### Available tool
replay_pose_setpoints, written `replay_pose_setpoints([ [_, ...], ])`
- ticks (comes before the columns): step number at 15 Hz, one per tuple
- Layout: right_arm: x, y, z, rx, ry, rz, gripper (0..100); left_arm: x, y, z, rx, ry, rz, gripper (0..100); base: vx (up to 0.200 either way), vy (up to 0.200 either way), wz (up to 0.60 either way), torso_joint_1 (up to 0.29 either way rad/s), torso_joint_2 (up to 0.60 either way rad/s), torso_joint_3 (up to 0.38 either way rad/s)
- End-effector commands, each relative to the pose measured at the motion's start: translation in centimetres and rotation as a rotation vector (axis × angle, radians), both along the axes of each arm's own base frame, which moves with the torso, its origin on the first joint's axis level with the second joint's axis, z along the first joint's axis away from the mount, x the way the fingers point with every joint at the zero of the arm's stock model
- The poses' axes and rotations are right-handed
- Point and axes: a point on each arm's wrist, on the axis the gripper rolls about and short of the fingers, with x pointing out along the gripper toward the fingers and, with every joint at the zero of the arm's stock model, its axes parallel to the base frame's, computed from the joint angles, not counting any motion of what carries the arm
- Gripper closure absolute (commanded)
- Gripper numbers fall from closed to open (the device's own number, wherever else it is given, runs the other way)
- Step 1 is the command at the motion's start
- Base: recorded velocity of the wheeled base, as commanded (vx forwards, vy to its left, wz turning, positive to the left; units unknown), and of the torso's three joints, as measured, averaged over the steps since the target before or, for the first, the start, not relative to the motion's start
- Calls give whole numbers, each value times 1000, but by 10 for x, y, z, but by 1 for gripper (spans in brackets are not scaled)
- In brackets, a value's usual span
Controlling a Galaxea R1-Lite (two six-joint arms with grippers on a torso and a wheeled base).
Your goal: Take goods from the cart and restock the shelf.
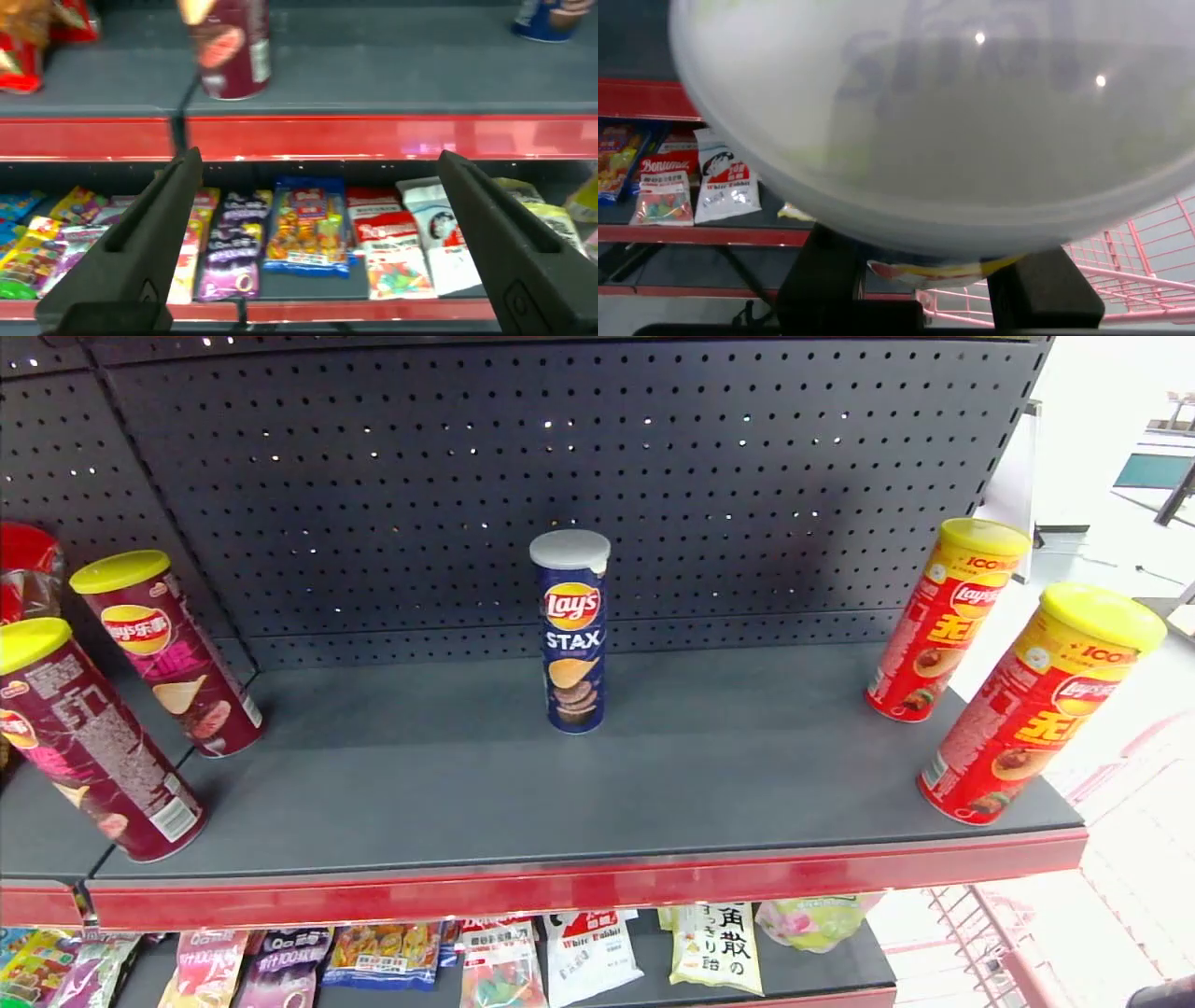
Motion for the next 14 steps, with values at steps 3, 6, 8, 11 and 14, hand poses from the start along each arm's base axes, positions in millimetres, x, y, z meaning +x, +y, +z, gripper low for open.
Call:
replay_pose_setpoints([
  [3, 1, 0, -2, -3, 6, -1, 100, 0, 0, 0, -1, 1, 0, 0, 0, 0, 0, 0, 0, 0],
  [6, 1, 0, -5, -10, 10, -6, 100, 0, 0, 0, 0, 3, 0, 0, 0, 0, 0, 0, 0, 0],
  [8, 1, 0, -6, -10, 10, 0, 100, 0, 0, 0, 7, 6, -3, 0, 0, 0, 0, 0, 0, 0],
  [11, 1, 4, -18, 23, 45, 225, 100, 1, -4, 2, 96, 5, -169, 0, 0, 0, 0, 0, 0, 0],
  [14, 6, 5, -27, 28, 97, 266, 100, 0, -4, 8, 87, -11, -185, 0, 0, 0, 0, 0, 0, 0],
])
